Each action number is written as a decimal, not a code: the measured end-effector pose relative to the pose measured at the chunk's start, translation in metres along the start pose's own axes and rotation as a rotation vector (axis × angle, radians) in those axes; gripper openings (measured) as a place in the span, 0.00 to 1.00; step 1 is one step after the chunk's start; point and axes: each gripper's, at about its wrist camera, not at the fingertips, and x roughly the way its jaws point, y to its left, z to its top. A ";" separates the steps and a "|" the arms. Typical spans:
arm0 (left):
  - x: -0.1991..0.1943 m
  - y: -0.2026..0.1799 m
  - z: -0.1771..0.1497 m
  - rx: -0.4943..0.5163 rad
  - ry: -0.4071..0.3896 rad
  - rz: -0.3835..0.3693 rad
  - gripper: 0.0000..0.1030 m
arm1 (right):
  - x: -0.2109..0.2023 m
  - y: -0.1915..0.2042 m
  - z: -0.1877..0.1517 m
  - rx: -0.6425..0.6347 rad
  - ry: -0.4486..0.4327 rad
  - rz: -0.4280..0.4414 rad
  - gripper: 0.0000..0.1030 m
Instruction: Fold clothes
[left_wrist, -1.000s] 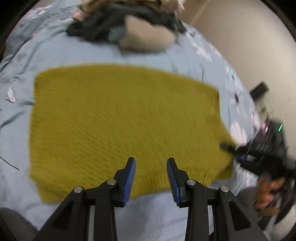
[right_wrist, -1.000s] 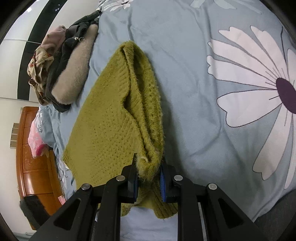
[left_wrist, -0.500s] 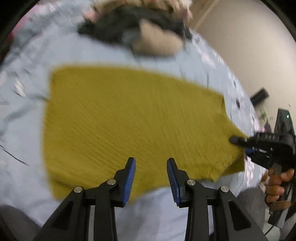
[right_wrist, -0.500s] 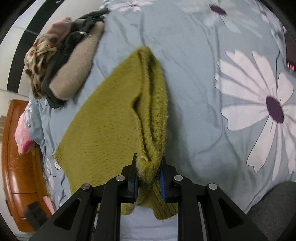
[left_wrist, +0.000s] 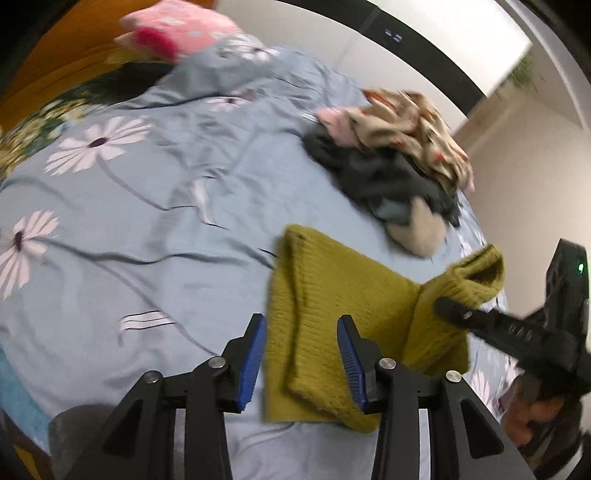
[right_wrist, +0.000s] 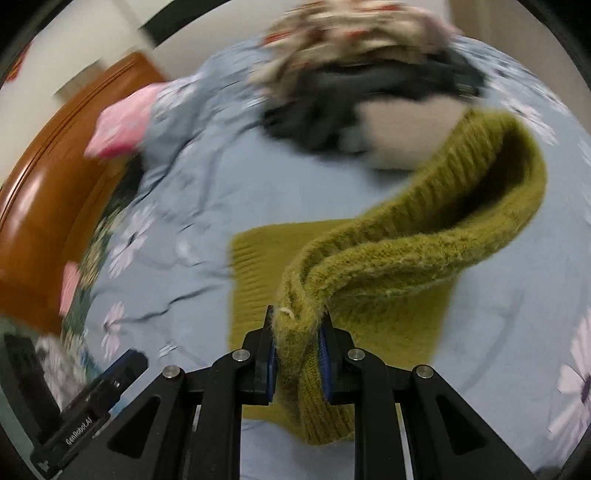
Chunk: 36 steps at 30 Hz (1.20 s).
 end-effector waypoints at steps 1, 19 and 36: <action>-0.003 0.008 0.003 -0.020 -0.004 -0.001 0.43 | 0.009 0.014 -0.003 -0.038 0.018 0.002 0.19; 0.004 0.035 -0.002 -0.103 0.065 -0.003 0.54 | 0.095 0.059 -0.053 -0.070 0.244 0.165 0.39; 0.091 -0.011 -0.050 0.058 0.311 0.110 0.12 | 0.020 -0.146 -0.102 0.527 0.035 0.103 0.54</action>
